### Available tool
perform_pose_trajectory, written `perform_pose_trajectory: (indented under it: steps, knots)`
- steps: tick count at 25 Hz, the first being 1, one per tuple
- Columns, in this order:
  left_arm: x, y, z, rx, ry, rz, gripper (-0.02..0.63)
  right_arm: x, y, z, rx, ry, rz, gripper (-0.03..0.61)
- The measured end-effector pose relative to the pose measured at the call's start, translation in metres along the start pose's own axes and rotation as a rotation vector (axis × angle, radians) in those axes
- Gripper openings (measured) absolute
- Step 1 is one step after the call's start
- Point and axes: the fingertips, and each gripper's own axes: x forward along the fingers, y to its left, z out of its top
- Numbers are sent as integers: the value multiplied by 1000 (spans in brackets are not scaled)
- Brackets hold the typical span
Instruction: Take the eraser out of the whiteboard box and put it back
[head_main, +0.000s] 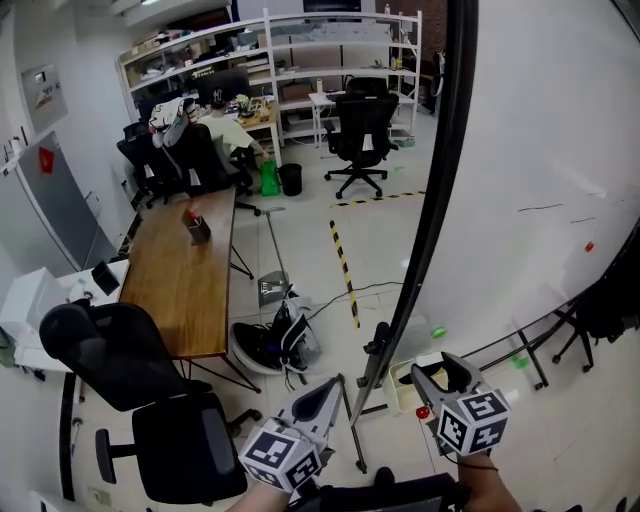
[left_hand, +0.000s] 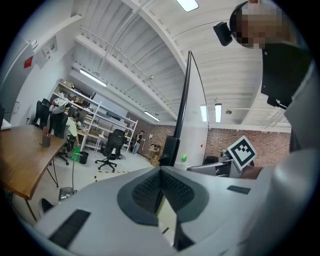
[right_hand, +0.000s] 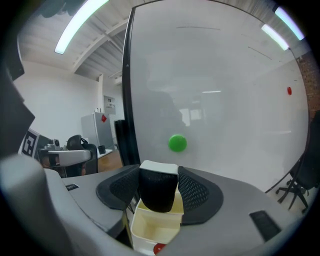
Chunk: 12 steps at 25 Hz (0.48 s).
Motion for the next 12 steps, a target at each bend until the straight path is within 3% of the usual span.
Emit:
perform_pose_trajectory:
  steps: [6, 12]
  knots:
    - [-8, -21, 22, 28, -26, 24, 26, -40, 9, 39, -1, -92, 67, 278]
    - [-9, -52, 19, 32, -26, 53, 26, -70, 3, 46, -2, -122, 119, 278]
